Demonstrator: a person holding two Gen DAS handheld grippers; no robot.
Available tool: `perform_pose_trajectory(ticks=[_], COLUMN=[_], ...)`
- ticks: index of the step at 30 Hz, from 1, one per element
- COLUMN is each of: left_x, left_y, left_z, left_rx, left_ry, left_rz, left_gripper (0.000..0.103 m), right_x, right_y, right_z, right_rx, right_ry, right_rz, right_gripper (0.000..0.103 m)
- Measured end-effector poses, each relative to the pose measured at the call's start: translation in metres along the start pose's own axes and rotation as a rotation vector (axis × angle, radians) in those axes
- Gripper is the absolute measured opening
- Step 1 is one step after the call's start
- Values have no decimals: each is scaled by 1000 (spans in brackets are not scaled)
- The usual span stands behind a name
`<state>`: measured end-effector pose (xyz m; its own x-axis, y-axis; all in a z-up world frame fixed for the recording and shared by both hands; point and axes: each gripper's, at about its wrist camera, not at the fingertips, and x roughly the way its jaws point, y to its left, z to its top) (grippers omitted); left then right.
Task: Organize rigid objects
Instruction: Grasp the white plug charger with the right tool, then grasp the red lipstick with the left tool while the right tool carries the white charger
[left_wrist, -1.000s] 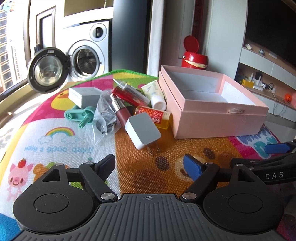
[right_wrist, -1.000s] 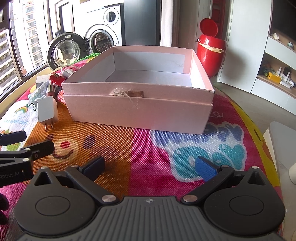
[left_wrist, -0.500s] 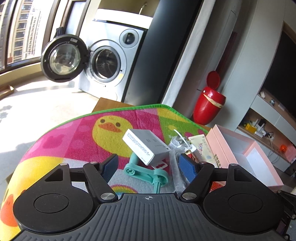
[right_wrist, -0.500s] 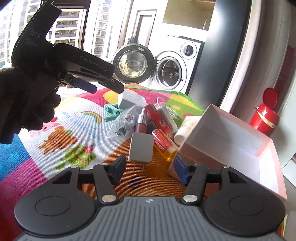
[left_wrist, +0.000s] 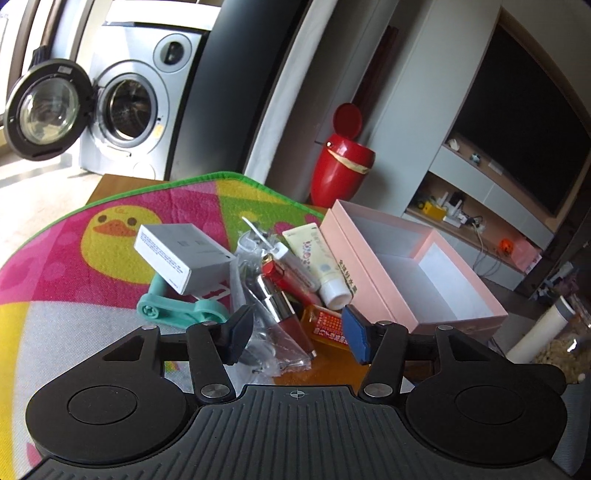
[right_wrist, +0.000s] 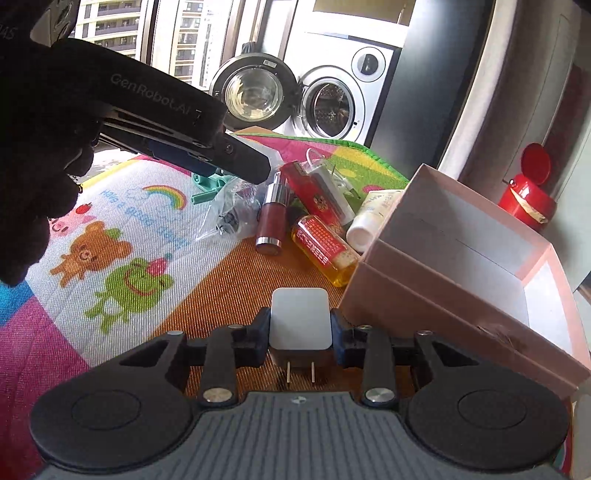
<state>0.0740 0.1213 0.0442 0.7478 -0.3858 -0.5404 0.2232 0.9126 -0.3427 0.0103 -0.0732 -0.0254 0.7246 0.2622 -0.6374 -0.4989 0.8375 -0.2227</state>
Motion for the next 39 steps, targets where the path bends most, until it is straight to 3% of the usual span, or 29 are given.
perform_pose_trajectory(ticks=[8, 12, 13, 14, 15, 20, 22, 28, 30, 34, 39], left_x=[50, 47, 43, 37, 31, 4, -7, -14, 4, 30, 46], left_y=[-17, -32, -35, -40, -44, -56, -52, -41, -43, -41, -38], left_z=[5, -3, -7, -12, -18, -49, -53, -27, -21, -18, -15], left_rx=[42, 148, 182, 228, 266, 425, 355, 27, -6, -3, 16], left_ry=[42, 26, 19, 9, 10, 83, 93, -33, -29, -20, 25], left_rz=[233, 246, 237, 220, 206, 176, 147, 23, 72, 255, 256], left_gripper=[42, 41, 36, 22, 18, 18, 18, 19, 21, 22, 28], right_x=[-31, -32, -32, -31, -31, -31, -30, -29, -29, -31, -30], right_y=[-29, -33, -31, -31, -32, -36, -37, -36, -36, -38, -40], right_z=[-37, -41, -40, -40, -41, -43, -43, -42, -42, -43, -43], right_rx=[64, 80, 80, 81, 83, 97, 101, 110, 114, 128, 131], right_ry=[11, -5, -8, -12, -17, -34, -35, -35, -35, -35, -36], right_rz=[-58, -52, -53, -55, -55, -45, -44, -51, -54, -58, -54], right_gripper=[32, 32, 32, 32, 33, 36, 37, 40, 42, 44, 44])
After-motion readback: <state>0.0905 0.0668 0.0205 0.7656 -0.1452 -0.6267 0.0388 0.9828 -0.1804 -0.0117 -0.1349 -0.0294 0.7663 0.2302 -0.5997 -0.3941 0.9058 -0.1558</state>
